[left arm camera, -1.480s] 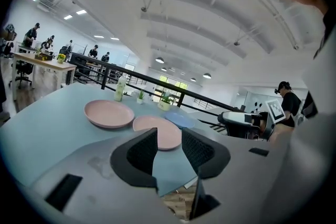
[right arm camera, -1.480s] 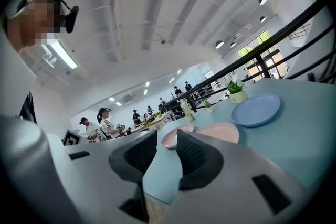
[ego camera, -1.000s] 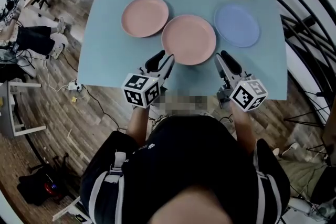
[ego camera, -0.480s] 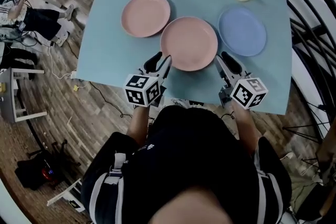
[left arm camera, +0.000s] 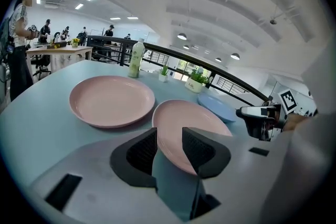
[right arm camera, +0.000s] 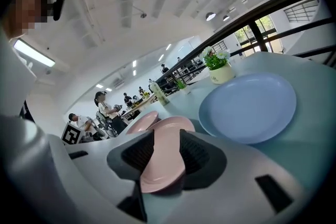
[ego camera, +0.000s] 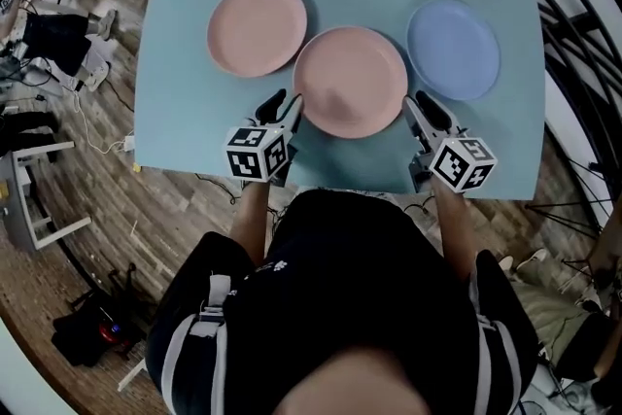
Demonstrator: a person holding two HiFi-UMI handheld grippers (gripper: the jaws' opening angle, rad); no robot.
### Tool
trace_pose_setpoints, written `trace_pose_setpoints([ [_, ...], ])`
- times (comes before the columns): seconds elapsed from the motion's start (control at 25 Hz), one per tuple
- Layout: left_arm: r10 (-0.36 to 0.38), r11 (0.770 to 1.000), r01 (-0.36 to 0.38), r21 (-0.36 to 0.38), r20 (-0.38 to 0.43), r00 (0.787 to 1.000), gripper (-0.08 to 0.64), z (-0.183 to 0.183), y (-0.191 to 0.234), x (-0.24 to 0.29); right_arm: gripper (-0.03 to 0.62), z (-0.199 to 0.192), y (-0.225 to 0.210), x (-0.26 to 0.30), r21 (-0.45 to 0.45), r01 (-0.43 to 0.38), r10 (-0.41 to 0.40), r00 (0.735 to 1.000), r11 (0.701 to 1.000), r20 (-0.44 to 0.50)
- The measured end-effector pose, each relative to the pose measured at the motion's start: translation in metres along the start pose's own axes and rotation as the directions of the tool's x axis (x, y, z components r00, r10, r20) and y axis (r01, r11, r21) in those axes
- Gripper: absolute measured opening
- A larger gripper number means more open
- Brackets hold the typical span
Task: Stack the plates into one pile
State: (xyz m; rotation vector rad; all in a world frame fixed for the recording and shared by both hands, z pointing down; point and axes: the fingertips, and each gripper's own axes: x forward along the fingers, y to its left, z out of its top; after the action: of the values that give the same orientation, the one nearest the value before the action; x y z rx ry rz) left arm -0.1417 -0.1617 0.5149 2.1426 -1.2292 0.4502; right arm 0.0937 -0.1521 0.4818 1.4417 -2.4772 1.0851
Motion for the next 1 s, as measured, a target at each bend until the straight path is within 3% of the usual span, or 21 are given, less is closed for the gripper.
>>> trace_pose_setpoints([
  [0.44, -0.032, 0.998, 0.026, -0.062, -0.098, 0.995, 0.153, -0.023, 0.034, 0.032, 0.159, -0.027, -0.032, 0.024, 0.026, 0.134, -0.131, 0.988, 0.991, -0.076],
  [0.64, -0.075, 0.989, 0.063, -0.134, -0.085, 0.994, 0.153, -0.026, 0.031, 0.034, 0.159, -0.042, -0.040, 0.027, 0.030, 0.167, -0.163, 0.980, 0.985, -0.112],
  [1.0, -0.140, 0.984, 0.119, -0.132, -0.156, 0.978, 0.150, -0.038, 0.016, 0.045, 0.147, -0.062, -0.036, 0.036, 0.049, 0.175, -0.165, 0.973, 0.983, -0.159],
])
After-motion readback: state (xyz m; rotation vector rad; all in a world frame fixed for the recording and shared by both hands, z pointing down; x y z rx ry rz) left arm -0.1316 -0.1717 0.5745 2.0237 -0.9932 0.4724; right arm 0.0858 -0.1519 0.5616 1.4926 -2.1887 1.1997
